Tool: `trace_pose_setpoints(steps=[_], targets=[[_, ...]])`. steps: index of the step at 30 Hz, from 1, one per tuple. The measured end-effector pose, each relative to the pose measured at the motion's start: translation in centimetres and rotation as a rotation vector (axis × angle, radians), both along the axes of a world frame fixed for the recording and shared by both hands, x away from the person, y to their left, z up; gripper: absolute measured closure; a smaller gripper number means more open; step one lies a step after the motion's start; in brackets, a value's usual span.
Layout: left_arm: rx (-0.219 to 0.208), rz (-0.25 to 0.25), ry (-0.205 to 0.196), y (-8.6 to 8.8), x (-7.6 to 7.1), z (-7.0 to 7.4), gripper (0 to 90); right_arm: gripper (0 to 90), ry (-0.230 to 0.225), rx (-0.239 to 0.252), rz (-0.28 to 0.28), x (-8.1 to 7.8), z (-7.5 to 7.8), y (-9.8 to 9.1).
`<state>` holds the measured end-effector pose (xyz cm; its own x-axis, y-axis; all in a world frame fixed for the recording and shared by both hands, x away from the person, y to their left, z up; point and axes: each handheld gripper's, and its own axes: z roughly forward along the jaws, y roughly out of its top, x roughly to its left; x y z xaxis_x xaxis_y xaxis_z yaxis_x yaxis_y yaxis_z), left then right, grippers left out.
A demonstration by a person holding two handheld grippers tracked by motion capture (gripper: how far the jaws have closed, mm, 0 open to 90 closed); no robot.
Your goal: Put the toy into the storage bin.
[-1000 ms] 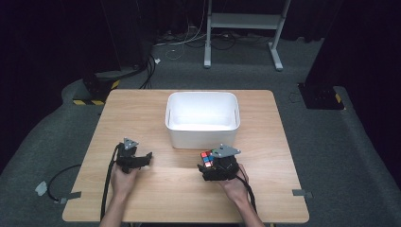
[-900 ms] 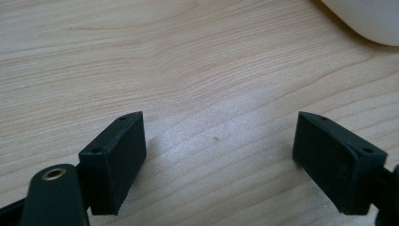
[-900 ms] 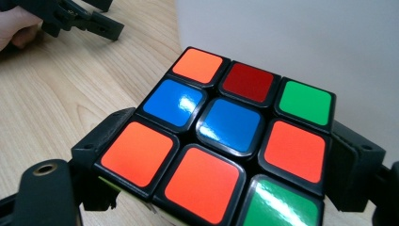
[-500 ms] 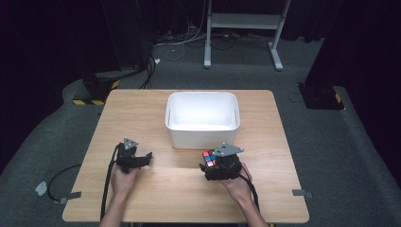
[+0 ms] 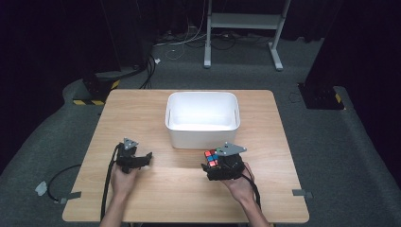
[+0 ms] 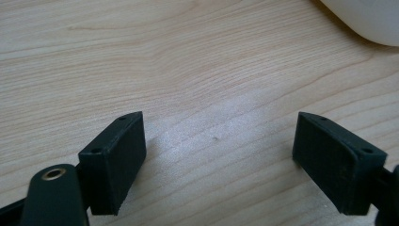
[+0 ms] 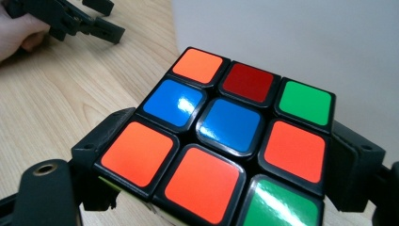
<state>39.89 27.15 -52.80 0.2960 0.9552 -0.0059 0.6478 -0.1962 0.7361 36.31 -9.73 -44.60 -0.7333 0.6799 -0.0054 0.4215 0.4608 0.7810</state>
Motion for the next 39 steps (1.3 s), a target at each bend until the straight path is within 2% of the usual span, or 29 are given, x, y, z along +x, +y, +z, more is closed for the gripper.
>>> trace_pose_setpoints(steps=[8, 16, 22, 28, 34, 36, 39], targets=[[0.007, 0.005, -0.001, -0.1, -0.1, 0.0, 18.0, 16.3, 0.001, 0.008, 0.013, 0.0, 1.4, -0.2], [0.008, 0.003, -0.001, -0.1, -0.1, 0.0, 18.0, 16.4, 0.023, 0.017, 0.014, 0.3, 2.0, -0.1], [0.008, 0.001, -0.001, -0.1, -0.1, 0.0, 18.0, 16.4, 0.039, 0.01, 0.037, 0.6, 3.1, 0.3], [0.007, -0.005, -0.002, -0.1, 0.0, 0.0, 17.9, 16.4, 0.015, 0.007, 0.063, 0.5, 3.8, 0.7], [0.006, -0.006, -0.001, -0.1, 0.0, 0.0, 17.9, 16.4, 0.029, 0.041, 0.082, 0.8, 4.2, 0.5], [0.006, -0.006, -0.001, -0.1, 0.0, 0.0, 17.9, 16.4, 0.041, 0.054, 0.071, 1.0, 4.4, 0.4], [0.005, -0.006, -0.001, -0.1, 0.0, 0.0, 17.9, 16.4, 0.037, 0.069, 0.065, 1.3, 5.2, 0.0]])
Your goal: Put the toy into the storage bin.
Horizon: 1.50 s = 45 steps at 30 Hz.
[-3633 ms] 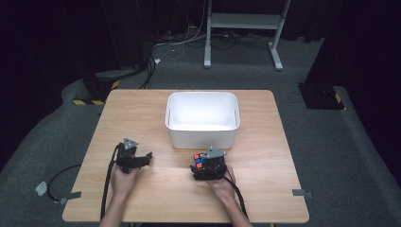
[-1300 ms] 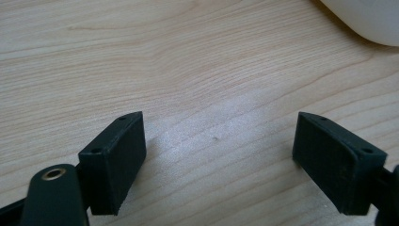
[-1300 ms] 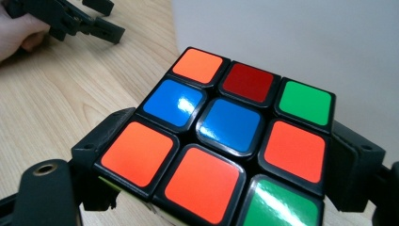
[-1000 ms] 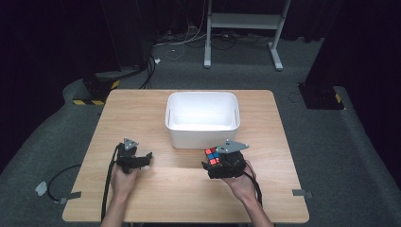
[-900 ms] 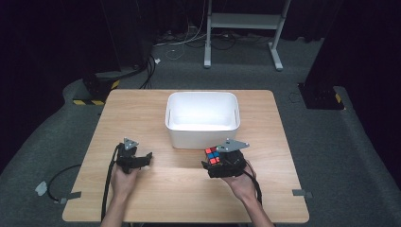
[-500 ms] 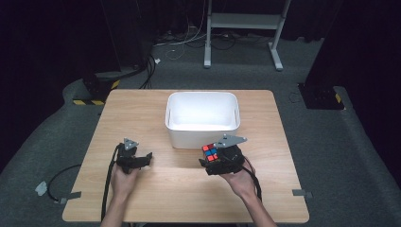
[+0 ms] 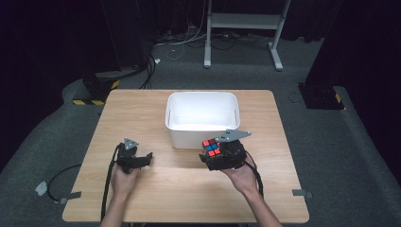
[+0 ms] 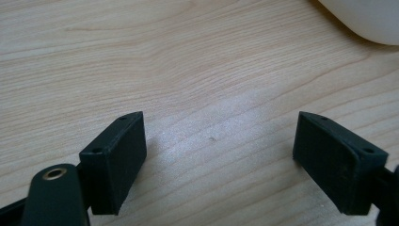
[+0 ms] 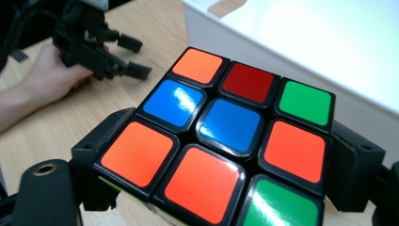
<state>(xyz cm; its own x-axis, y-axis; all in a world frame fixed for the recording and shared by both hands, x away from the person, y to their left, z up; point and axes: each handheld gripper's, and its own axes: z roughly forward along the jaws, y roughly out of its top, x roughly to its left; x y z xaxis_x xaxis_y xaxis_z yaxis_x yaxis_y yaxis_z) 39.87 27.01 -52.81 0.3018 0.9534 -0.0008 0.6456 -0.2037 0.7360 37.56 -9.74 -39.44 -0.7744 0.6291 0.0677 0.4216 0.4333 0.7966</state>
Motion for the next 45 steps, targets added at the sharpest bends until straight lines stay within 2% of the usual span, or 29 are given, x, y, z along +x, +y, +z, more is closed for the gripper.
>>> trace_pose_setpoints(steps=[5, 15, 23, 27, 33, 37, 45], targets=[[-0.001, -0.001, 0.0, 0.0, 0.0, 0.0, 17.9, 16.4, -0.019, 0.017, -0.009, 0.0, 1.5, -0.7], [-0.001, -0.002, 0.001, 0.0, 0.0, 0.0, 17.9, 16.4, -0.039, 0.001, -0.016, 0.6, 3.8, -1.3], [-0.002, -0.002, 0.001, 0.0, 0.0, 0.0, 17.9, 16.4, -0.032, 0.004, -0.033, 1.9, 4.3, -1.5], [-0.002, -0.002, 0.001, 0.0, 0.0, 0.0, 17.9, 16.4, -0.044, 0.004, -0.038, 2.4, 4.5, -1.4], [-0.002, -0.003, 0.001, 0.0, 0.0, 0.0, 17.9, 16.3, -0.058, 0.029, -0.065, 3.2, 4.8, -1.5], [-0.001, -0.004, 0.0, 0.0, 0.0, 0.0, 17.9, 16.4, -0.032, 0.071, -0.07, 3.9, 5.0, -1.7], [-0.001, -0.004, 0.0, 0.0, 0.0, 0.0, 17.9, 16.4, -0.029, 0.063, -0.084, 4.8, 5.8, -1.5]])
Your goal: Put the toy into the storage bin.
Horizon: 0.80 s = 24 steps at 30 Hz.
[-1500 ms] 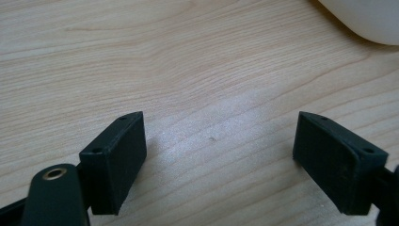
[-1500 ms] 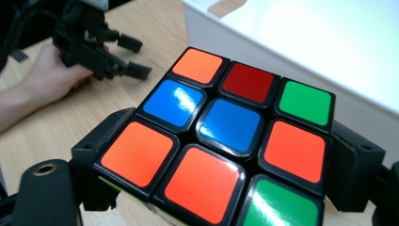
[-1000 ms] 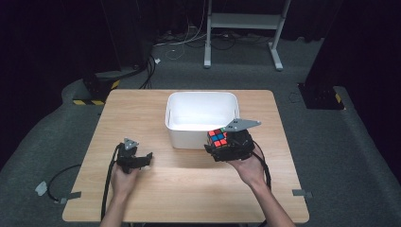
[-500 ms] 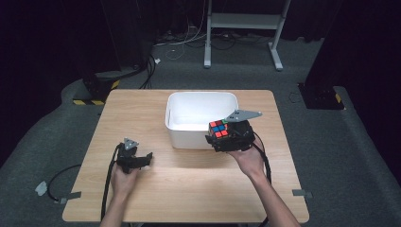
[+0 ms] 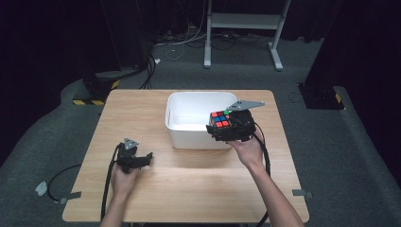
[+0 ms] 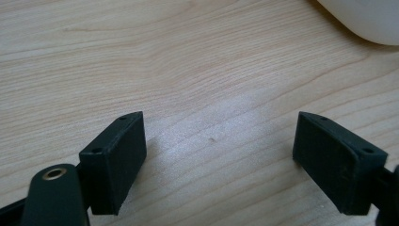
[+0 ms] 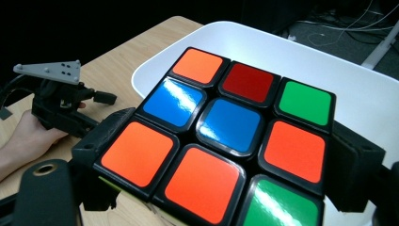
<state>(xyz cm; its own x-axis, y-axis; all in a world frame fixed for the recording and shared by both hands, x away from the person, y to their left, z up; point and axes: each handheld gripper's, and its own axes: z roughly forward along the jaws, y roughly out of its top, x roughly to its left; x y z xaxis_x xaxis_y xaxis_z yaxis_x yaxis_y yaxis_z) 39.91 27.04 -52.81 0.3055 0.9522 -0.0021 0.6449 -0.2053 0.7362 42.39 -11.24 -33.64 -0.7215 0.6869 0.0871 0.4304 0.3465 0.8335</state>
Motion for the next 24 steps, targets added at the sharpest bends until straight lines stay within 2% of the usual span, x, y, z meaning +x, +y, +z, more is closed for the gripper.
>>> trace_pose_setpoints(steps=[3, 6, 16, 20, 22, 24], targets=[[0.0, 0.0, 0.0, 0.0, 0.0, 0.0, 17.9, 16.3, 0.011, 0.0, -0.004, 0.5, 0.0, 0.2], [0.0, 0.0, 0.0, 0.0, 0.0, 0.0, 17.9, 16.4, 0.042, 0.017, -0.006, 1.1, -0.2, 0.4], [0.0, 0.0, 0.0, 0.0, 0.0, 0.0, 17.9, 16.4, 0.054, 0.017, -0.028, 2.4, -0.4, 1.2], [0.0, 0.0, -0.001, 0.0, 0.0, 0.0, 17.9, 16.3, 0.052, 0.0, -0.04, 3.1, -0.5, 1.5], [0.0, 0.0, 0.0, 0.0, 0.0, 0.0, 17.9, 16.3, 0.031, -0.046, -0.052, 3.4, -0.6, 1.8], [0.0, -0.001, 0.0, 0.0, 0.0, 0.0, 17.9, 16.4, 0.022, -0.072, -0.055, 3.7, -0.6, 2.0]])
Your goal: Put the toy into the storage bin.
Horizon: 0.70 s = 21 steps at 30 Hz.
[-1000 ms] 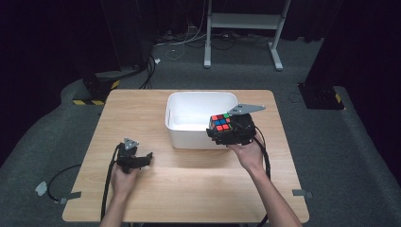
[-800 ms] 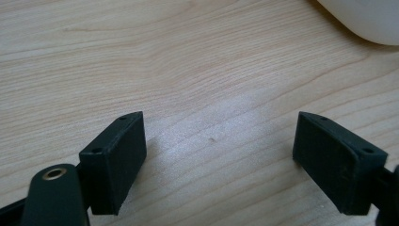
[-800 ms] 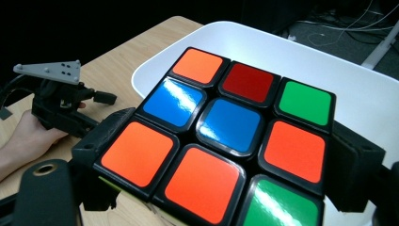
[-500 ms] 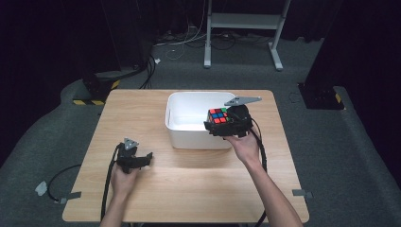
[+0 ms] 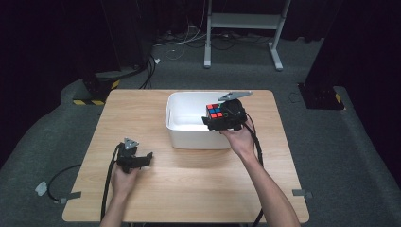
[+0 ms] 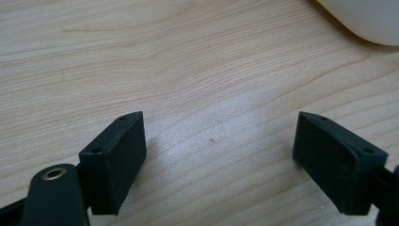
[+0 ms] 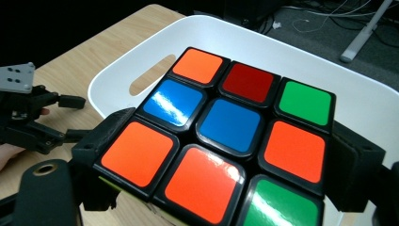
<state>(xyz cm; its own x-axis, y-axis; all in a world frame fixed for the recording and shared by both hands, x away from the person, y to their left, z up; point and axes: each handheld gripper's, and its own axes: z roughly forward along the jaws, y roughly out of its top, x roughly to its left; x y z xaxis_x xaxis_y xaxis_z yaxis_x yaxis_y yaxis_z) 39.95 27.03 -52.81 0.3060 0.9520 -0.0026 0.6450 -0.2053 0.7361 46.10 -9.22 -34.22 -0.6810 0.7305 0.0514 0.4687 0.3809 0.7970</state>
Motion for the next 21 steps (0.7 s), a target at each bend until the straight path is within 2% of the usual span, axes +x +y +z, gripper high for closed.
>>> trace_pose_setpoints(steps=[7, 14, 21], targets=[[0.0, 0.0, 0.0, 0.0, 0.0, 0.0, 17.9, 16.3, 0.0, 0.016, -0.015, 1.1, 0.1, 0.1], [-0.002, 0.0, -0.001, 0.0, 0.0, 0.0, 17.9, 16.3, 0.001, -0.018, -0.027, 2.0, 0.1, 0.7], [-0.002, 0.0, -0.001, 0.0, 0.0, 0.0, 17.9, 16.3, 0.009, -0.016, -0.042, 3.0, 0.3, 0.9]])
